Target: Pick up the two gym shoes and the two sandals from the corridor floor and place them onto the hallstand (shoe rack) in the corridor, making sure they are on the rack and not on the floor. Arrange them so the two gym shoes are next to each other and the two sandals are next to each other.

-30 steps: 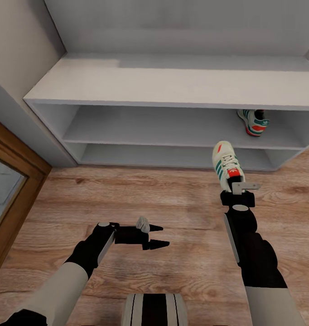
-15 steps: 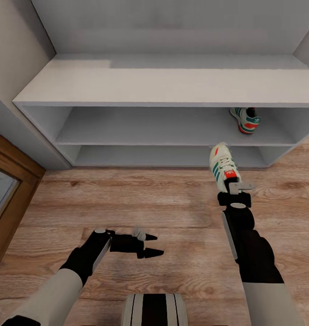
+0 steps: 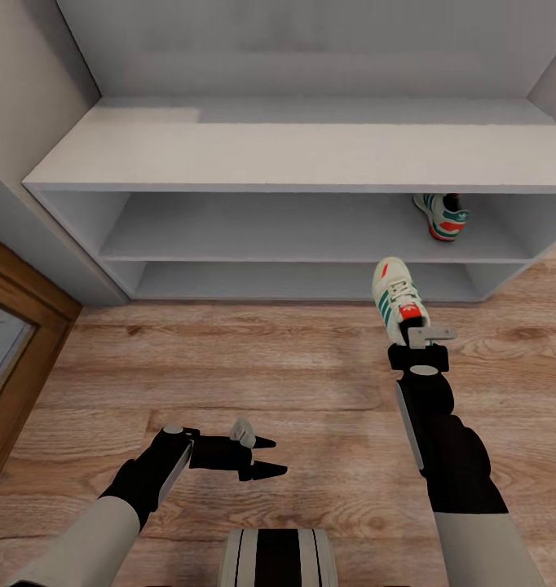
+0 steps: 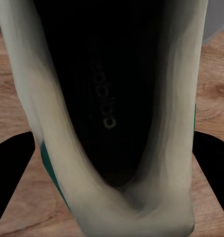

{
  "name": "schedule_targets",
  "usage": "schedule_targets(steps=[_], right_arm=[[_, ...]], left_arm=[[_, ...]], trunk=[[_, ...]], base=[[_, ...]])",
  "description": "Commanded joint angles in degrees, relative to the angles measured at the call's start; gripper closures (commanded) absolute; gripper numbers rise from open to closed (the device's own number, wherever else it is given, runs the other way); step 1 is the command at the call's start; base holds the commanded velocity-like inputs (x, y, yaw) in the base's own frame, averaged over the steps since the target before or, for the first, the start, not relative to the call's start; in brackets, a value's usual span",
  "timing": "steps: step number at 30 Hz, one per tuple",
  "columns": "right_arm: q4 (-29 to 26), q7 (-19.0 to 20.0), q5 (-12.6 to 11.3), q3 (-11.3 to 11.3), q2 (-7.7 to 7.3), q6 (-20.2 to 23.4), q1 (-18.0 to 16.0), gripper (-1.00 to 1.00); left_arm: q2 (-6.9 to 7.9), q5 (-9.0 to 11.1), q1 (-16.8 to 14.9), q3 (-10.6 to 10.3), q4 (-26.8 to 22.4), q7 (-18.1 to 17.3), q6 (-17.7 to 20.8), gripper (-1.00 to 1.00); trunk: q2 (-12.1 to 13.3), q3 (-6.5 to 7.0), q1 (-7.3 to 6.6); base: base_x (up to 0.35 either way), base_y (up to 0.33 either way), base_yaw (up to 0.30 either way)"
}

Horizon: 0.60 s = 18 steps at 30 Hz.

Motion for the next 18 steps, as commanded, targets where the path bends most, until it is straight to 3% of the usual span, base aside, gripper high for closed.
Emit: schedule_targets(steps=[1,18], right_arm=[[-0.1,-0.1,0.1,0.1,0.02,0.3,0.0,1.00],[0.0,-0.2,0.1,0.3,0.06,0.5,0.0,1.00]], left_arm=[[0.04,0.1,0.0,-0.1,-0.1,-0.1,0.6,-1.00],[-0.04,0.1,0.0,-0.1,-0.1,-0.1,0.6,-1.00]], trunk=[[0.0,-0.03,-0.01],[0.0,-0.03,-0.01]], base=[[0.000,0.000,0.000],[0.000,0.000,0.000]])
